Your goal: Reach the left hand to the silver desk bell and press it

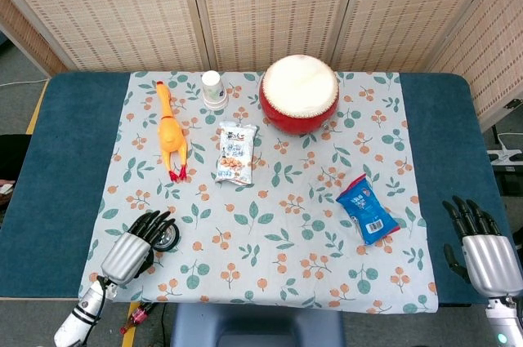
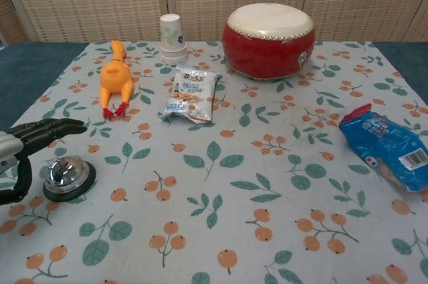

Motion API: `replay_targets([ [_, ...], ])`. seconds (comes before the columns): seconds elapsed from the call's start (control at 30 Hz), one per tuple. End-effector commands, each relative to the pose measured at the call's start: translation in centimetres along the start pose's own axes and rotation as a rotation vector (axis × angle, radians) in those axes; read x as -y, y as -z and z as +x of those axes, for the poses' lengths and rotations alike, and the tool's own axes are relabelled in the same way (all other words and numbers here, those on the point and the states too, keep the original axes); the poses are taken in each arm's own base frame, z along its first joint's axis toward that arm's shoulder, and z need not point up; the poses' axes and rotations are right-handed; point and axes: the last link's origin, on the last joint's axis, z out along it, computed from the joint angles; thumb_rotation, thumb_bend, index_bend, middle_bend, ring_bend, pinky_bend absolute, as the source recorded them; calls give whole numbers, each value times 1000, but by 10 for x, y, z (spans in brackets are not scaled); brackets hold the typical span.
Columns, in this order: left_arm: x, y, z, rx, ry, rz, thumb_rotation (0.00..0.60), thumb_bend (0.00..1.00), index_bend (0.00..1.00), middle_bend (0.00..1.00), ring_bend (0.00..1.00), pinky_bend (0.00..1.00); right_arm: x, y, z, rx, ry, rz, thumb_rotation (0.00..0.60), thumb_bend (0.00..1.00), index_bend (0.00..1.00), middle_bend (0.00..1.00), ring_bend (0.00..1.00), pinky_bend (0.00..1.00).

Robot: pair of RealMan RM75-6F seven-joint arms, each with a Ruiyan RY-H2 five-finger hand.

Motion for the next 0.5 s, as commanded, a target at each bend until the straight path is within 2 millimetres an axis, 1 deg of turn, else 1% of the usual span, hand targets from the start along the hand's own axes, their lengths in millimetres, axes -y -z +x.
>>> replay_targets([
  [0.03,-7,0,-13,-14,22,-23,600,1000,0,0,0,117,0,0,0,1,-1,0,600,439,77,18,0,149],
  [0.27,-7,-4,-40,29,35,-34,600,1000,0,0,0,117,0,-1,0,9,-3,0,600,439,77,18,0,149],
  [0.5,-3,-9,-64,82,39,-29,600,1000,0,0,0,117,-2,12,-3,16,3,0,600,439,77,18,0,149],
])
